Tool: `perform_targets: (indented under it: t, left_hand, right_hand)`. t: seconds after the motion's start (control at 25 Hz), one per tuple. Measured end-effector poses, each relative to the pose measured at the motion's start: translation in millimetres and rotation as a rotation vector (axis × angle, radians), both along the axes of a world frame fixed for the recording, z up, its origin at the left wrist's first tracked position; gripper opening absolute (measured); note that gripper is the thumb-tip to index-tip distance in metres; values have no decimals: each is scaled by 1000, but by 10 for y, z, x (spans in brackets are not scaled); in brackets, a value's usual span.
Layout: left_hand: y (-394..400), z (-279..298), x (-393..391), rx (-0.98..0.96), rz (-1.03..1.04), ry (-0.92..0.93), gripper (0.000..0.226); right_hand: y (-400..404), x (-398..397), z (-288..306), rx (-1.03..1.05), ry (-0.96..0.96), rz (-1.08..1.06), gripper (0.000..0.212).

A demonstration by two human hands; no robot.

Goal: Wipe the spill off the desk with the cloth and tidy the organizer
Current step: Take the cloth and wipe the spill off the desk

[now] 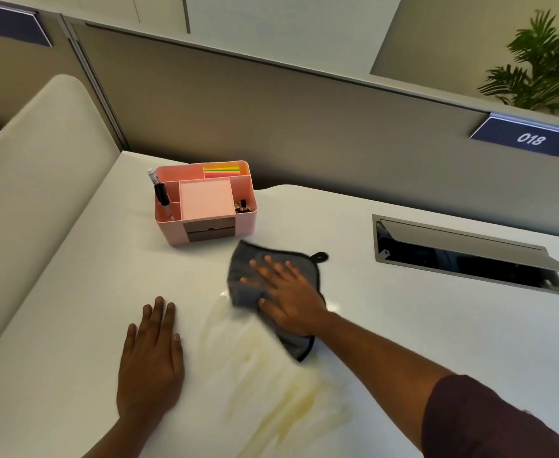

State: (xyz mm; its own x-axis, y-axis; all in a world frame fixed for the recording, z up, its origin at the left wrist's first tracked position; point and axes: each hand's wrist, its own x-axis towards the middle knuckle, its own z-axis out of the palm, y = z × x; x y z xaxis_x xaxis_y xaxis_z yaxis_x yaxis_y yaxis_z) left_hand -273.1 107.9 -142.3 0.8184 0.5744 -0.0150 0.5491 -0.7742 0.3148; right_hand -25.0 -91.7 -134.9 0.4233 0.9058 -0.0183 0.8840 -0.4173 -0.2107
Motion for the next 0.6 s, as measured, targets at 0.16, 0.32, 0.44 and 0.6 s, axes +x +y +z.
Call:
perform_targets:
  t: [0.16, 0.32, 0.44, 0.6]
  left_hand:
    - [10, -15, 9, 2, -4, -14, 63]
    - [-8, -25, 6, 3, -1, -11, 62]
    - [2, -8, 14, 3, -1, -1, 63]
    - [3, -1, 4, 3, -9, 4, 64]
  right_hand:
    - [-336, 647, 106, -81, 36, -572, 64]
    - [-351, 640, 133, -24, 176, -707, 63]
    - [-1, -42, 102, -45, 80, -395, 62]
    - [74, -976, 141, 1, 204, -45, 59]
